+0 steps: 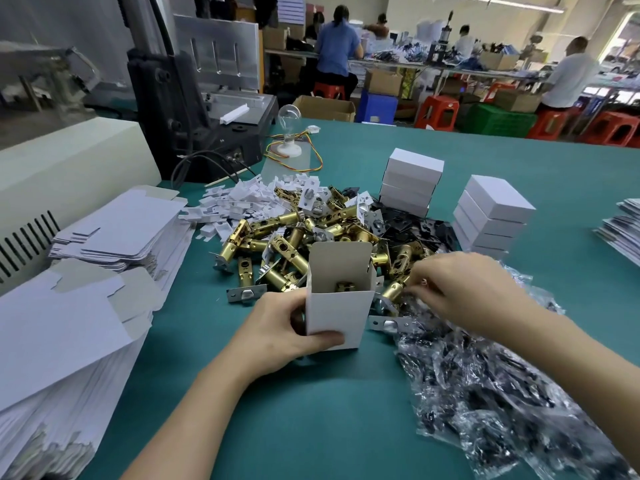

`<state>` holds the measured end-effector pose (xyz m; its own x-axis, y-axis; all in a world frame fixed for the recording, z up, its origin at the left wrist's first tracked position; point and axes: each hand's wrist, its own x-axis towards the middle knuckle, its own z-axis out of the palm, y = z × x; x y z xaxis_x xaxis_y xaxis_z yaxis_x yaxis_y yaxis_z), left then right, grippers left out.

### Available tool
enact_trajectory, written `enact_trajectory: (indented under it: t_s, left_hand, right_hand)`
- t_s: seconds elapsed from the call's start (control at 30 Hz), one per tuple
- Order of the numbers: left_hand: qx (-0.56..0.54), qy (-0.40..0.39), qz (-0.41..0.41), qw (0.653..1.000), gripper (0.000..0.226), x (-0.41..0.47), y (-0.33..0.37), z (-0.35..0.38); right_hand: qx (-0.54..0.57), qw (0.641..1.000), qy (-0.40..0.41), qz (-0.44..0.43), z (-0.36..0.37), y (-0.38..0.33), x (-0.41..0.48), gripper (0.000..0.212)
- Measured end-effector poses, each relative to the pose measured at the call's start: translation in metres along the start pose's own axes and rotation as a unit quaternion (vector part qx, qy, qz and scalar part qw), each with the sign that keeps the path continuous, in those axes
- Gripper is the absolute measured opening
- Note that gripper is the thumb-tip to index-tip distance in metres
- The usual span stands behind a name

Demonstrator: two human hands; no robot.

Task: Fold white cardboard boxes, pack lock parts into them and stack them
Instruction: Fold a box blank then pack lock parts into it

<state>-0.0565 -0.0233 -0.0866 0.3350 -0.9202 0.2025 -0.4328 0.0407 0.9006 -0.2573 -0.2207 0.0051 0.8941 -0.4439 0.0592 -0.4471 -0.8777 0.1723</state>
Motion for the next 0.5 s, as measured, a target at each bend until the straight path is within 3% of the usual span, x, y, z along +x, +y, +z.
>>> enact_trajectory:
  t_s: [0.07, 0.17, 0.37, 0.43, 0.5]
  left_hand:
    - [0.009, 0.000, 0.000, 1.000, 0.044, 0.001, 0.000, 0.000]
    - [0.012, 0.001, -0.002, 1.000, 0.044, 0.001, -0.002, 0.001]
    - [0.009, 0.002, -0.011, 1.000, 0.045, 0.001, -0.002, 0.001]
    - [0.011, 0.003, -0.011, 1.000, 0.047, 0.001, -0.001, 0.000]
    - [0.009, 0.003, -0.010, 1.000, 0.046, 0.001, 0.000, 0.001]
  right_hand:
    - [0.139, 0.989, 0.030, 0.029, -0.010, 0.005, -0.001, 0.013]
    - [0.349, 0.929, 0.111, 0.049, -0.031, 0.003, -0.001, 0.011]
    - [0.576, 0.805, 0.143, -0.006, -0.064, -0.027, 0.002, 0.011]
    - [0.584, 0.800, 0.133, -0.019, -0.066, -0.042, 0.007, 0.010]
    - [0.536, 0.833, 0.133, -0.029, -0.064, -0.055, 0.012, 0.009]
